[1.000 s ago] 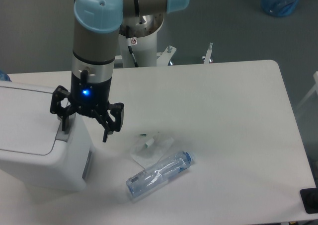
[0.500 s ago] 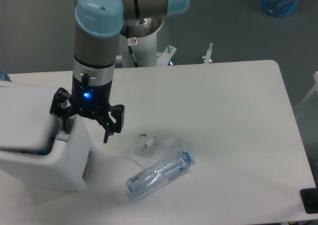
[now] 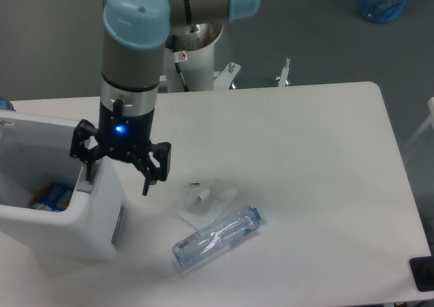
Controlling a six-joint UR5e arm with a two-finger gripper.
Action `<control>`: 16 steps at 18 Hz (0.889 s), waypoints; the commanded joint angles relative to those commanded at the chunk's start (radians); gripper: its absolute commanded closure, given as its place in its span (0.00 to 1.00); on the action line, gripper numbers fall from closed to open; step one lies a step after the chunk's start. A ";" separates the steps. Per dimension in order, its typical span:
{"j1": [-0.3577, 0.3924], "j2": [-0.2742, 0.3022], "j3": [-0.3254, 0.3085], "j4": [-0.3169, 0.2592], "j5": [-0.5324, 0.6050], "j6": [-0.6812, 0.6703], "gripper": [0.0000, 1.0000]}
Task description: Open the trash can
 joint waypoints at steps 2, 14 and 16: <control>0.061 -0.009 0.014 0.008 0.003 0.024 0.00; 0.364 -0.222 0.015 0.054 0.152 0.725 0.00; 0.391 -0.245 0.015 0.046 0.211 0.834 0.00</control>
